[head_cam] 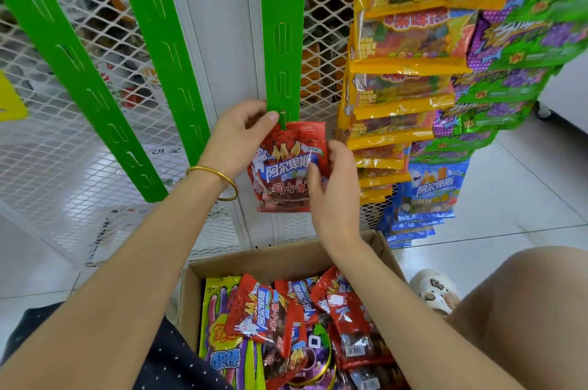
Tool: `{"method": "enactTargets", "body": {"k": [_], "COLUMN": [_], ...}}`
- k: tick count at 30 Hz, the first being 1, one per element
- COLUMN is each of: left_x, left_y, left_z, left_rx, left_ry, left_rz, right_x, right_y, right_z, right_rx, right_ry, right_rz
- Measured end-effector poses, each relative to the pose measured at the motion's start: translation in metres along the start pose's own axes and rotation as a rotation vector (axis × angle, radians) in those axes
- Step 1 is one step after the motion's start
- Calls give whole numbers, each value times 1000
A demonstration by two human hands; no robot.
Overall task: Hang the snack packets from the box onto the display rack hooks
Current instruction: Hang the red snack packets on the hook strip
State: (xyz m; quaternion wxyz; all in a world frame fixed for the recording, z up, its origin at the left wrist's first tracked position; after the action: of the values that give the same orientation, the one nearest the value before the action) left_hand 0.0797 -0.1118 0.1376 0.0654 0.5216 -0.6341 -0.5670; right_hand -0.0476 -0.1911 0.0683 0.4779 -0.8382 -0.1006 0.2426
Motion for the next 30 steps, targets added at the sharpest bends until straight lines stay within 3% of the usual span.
{"method": "enactTargets", "body": {"k": [4, 9, 17, 25, 30], "left_x": [3, 3, 13, 11, 11], "left_y": [-11, -26, -38, -41, -40], "left_z": [12, 26, 32, 33, 31], "left_rx": [-15, -49, -107, -92, -65], "left_ry": [38, 174, 136, 152, 183], "left_rz": [-26, -67, -22, -4, -31], "right_x": [-9, 1, 21, 23, 16], "right_y": [26, 64, 73, 73, 68], "right_z": [39, 49, 35, 45, 47], "right_rx": [-25, 195, 171, 278, 246], "right_ry": [34, -30, -106, -74, -37], "right_rz": [46, -6, 60, 39, 77]}}
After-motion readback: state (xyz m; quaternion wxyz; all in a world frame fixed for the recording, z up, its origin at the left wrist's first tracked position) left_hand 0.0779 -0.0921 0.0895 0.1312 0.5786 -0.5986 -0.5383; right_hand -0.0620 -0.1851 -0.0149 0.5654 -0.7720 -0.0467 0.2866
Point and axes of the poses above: each hand's wrist, its own z-axis away from the middle knuckle, its own x-axis out of the palm, y = z × x, the point moved 6 cm from there along -z, towards the middle knuckle, and after that the axes turned 1 degree about -z, right-handed, at the moved point
